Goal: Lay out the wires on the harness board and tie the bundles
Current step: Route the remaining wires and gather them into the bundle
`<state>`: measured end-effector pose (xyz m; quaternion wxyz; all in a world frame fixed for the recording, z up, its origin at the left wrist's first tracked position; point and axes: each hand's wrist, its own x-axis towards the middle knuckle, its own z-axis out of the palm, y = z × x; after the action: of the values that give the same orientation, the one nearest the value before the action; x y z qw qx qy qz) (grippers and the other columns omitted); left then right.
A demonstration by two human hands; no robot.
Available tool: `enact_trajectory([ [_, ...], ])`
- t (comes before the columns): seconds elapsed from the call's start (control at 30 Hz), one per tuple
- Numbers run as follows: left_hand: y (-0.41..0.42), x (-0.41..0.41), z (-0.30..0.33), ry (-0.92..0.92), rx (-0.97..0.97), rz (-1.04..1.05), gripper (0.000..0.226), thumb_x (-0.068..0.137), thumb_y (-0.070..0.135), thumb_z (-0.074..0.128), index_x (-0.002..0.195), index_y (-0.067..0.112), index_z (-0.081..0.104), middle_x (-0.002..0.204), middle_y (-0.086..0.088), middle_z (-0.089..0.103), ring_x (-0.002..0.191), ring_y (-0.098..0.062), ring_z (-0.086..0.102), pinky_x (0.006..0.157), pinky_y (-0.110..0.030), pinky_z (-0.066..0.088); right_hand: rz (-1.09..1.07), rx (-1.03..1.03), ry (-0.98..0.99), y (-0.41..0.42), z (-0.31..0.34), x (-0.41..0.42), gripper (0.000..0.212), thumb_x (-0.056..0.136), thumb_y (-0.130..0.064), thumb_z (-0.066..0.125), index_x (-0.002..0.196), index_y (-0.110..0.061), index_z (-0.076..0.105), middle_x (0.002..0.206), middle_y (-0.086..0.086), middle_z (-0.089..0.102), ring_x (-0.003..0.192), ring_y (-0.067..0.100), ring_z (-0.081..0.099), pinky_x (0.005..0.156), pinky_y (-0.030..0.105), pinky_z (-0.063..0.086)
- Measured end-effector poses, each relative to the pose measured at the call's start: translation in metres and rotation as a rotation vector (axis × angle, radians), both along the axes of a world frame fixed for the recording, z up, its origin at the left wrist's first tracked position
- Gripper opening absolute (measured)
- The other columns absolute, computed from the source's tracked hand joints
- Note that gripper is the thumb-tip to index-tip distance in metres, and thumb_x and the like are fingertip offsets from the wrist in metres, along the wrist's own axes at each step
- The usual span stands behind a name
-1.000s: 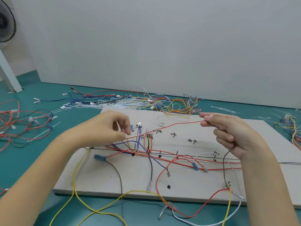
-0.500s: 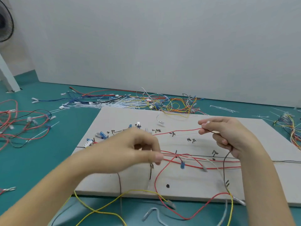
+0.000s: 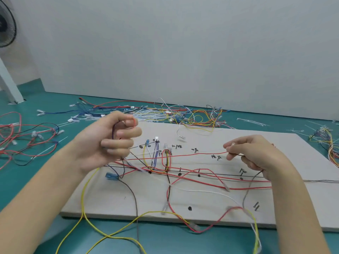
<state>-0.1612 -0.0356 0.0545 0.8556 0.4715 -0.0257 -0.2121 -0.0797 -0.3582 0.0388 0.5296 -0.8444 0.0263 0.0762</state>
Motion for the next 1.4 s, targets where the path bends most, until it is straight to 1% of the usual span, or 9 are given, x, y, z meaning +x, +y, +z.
enact_trajectory([
  [0.13,0.006,-0.001,-0.003,-0.069,0.908,0.090,0.032,0.069,0.047,0.067,0.075,0.019,0.052,0.059,0.003,0.038,0.037,-0.010,0.015,0.038,-0.013,0.012,0.005,0.002,-0.007,-0.002,0.000,0.000,0.012,0.086,-0.001,0.061,0.094,-0.003,0.070,0.061,0.010,0.069,0.030,0.008,0.020,0.032,0.011,0.014],
  [0.33,0.027,-0.008,0.001,-0.281,1.401,-0.411,0.058,0.062,0.086,0.058,0.091,0.037,0.074,0.068,0.012,0.059,0.061,-0.010,0.043,0.057,-0.020,0.033,0.002,-0.007,-0.028,-0.005,0.001,0.001,0.008,0.084,-0.004,0.065,0.088,-0.005,0.072,0.062,0.011,0.070,0.031,0.009,0.019,0.033,0.011,0.014],
  [0.5,0.038,-0.010,0.011,-0.148,1.412,-0.678,0.065,0.064,0.085,0.058,0.087,0.027,0.078,0.075,0.006,0.073,0.045,-0.008,0.048,0.051,-0.012,0.035,0.014,-0.015,-0.034,-0.003,0.000,0.002,0.006,0.084,-0.004,0.066,0.085,-0.004,0.072,0.060,0.010,0.069,0.031,0.009,0.020,0.033,0.011,0.014],
  [0.63,0.034,-0.009,0.008,-0.168,1.371,-0.752,0.075,0.079,0.085,0.032,0.084,0.026,0.080,0.095,0.007,0.076,0.087,-0.009,0.066,0.092,-0.022,0.038,0.016,-0.022,-0.020,-0.004,0.000,0.001,0.005,0.083,-0.006,0.069,0.084,-0.003,0.072,0.060,0.010,0.069,0.032,0.010,0.021,0.034,0.011,0.015],
  [0.7,0.029,-0.008,0.006,-0.240,1.345,-0.813,0.056,0.086,0.073,0.041,0.087,0.031,0.079,0.099,0.012,0.074,0.097,-0.007,0.063,0.102,-0.028,0.037,0.029,-0.038,-0.007,-0.005,0.001,0.001,0.005,0.082,-0.007,0.070,0.083,-0.003,0.072,0.061,0.010,0.070,0.033,0.010,0.021,0.034,0.011,0.015],
  [0.8,0.023,-0.005,0.007,-0.298,1.308,-0.783,0.040,0.073,0.067,0.068,0.088,0.031,0.076,0.087,0.013,0.072,0.080,-0.004,0.062,0.079,-0.018,0.046,0.052,-0.068,0.011,-0.006,0.001,-0.001,0.005,0.082,-0.008,0.070,0.081,-0.003,0.072,0.061,0.009,0.069,0.031,0.009,0.023,0.033,0.012,0.016],
  [0.93,0.012,0.015,0.004,-0.483,1.327,-0.287,0.027,0.075,0.056,0.073,0.084,0.030,0.074,0.079,0.012,0.071,0.073,-0.011,0.062,0.070,-0.028,0.050,0.072,-0.091,0.040,-0.007,0.002,-0.001,0.006,0.082,-0.007,0.068,0.081,-0.003,0.072,0.056,0.006,0.066,0.031,0.009,0.023,0.033,0.011,0.016],
  [1.03,-0.013,0.030,-0.013,-0.621,1.279,-0.029,0.004,0.083,0.033,0.075,0.086,0.035,0.075,0.081,0.016,0.072,0.075,-0.007,0.065,0.067,-0.019,0.051,0.086,-0.082,0.041,-0.006,0.003,-0.002,0.007,0.082,-0.005,0.067,0.083,-0.003,0.073,0.053,0.005,0.061,0.032,0.010,0.023,0.033,0.012,0.015],
  [1.4,-0.042,0.034,-0.051,-0.714,1.220,0.082,0.013,0.083,0.026,0.075,0.079,0.039,0.074,0.083,0.021,0.063,0.067,-0.002,0.058,0.059,-0.012,0.043,0.104,-0.036,0.038,-0.010,0.008,-0.003,0.015,0.082,0.001,0.061,0.090,-0.004,0.073,0.054,0.008,0.060,0.034,0.011,0.022,0.034,0.013,0.014],
])
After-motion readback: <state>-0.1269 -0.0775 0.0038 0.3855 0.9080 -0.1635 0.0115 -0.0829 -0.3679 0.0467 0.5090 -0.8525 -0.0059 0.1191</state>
